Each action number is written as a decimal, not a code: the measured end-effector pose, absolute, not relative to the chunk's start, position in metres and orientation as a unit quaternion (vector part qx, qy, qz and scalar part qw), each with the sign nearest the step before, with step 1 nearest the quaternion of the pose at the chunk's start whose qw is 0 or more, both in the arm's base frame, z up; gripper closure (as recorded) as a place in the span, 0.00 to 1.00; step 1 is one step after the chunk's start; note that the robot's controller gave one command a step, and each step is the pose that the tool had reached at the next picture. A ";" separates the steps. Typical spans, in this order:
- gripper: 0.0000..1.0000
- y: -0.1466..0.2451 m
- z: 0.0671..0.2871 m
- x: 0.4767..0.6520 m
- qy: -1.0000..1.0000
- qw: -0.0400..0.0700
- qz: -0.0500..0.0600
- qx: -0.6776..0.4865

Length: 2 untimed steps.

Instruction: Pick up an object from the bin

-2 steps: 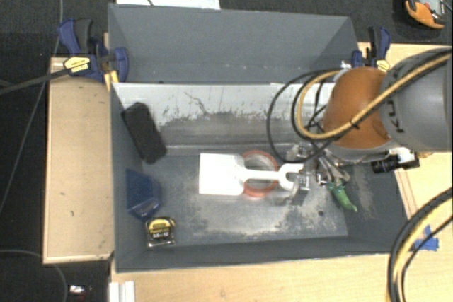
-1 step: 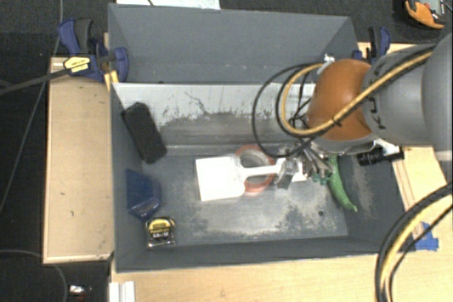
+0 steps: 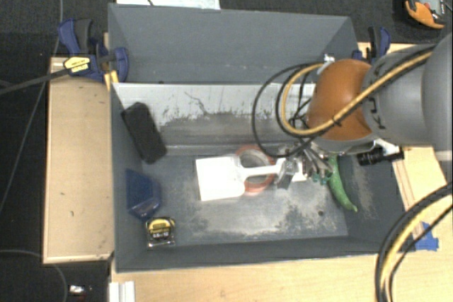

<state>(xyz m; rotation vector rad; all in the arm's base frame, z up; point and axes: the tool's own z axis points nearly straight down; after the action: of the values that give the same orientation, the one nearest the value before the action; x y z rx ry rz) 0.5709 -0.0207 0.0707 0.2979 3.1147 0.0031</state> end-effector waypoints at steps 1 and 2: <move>1.00 -0.022 0.073 0.572 0.997 0.006 0.001 0.074; 1.00 -0.021 0.072 0.541 1.000 0.008 0.001 0.030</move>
Offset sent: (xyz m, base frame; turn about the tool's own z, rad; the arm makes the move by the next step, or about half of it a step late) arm -0.0414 0.0009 -0.0007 -0.0835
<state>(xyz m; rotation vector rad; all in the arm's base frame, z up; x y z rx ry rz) 0.5408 -0.0213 0.0716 0.0942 3.1249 0.0020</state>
